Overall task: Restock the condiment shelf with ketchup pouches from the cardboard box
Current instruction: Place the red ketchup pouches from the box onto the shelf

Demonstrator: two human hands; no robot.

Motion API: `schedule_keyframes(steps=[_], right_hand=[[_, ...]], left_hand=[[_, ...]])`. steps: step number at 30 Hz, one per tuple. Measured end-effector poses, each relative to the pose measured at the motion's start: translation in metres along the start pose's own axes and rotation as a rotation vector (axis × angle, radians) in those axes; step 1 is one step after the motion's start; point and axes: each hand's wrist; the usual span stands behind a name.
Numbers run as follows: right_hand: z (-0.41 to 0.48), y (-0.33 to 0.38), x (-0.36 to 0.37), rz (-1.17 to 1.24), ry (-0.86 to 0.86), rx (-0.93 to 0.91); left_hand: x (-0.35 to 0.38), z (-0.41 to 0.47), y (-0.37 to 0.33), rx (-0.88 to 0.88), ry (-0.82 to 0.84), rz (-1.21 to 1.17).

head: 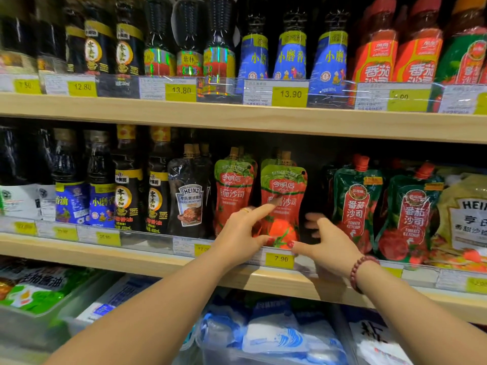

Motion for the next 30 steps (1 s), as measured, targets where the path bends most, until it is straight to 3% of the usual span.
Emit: schedule_keyframes(steps=[3, 13, 21, 30], right_hand=[[0.018, 0.016, -0.001, 0.179, 0.034, 0.016], [0.035, 0.019, 0.006, 0.176, -0.055, 0.1], [0.061, 0.018, 0.011, 0.031, -0.116, 0.064], [0.086, -0.005, 0.033, -0.097, -0.189, 0.052]], left_hand=[[0.002, 0.0, 0.002, 0.016, 0.034, -0.034], [0.009, 0.001, 0.013, 0.011, 0.029, -0.206], [0.011, -0.003, 0.01, 0.099, -0.028, 0.285], [0.01, -0.002, 0.007, 0.04, 0.036, 0.258]])
Point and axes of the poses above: each hand's wrist, its own z-axis towards the middle knuckle, its own x-axis out of the palm, y = z × x, and after that the axes turned 13 degrees about -x, right-handed
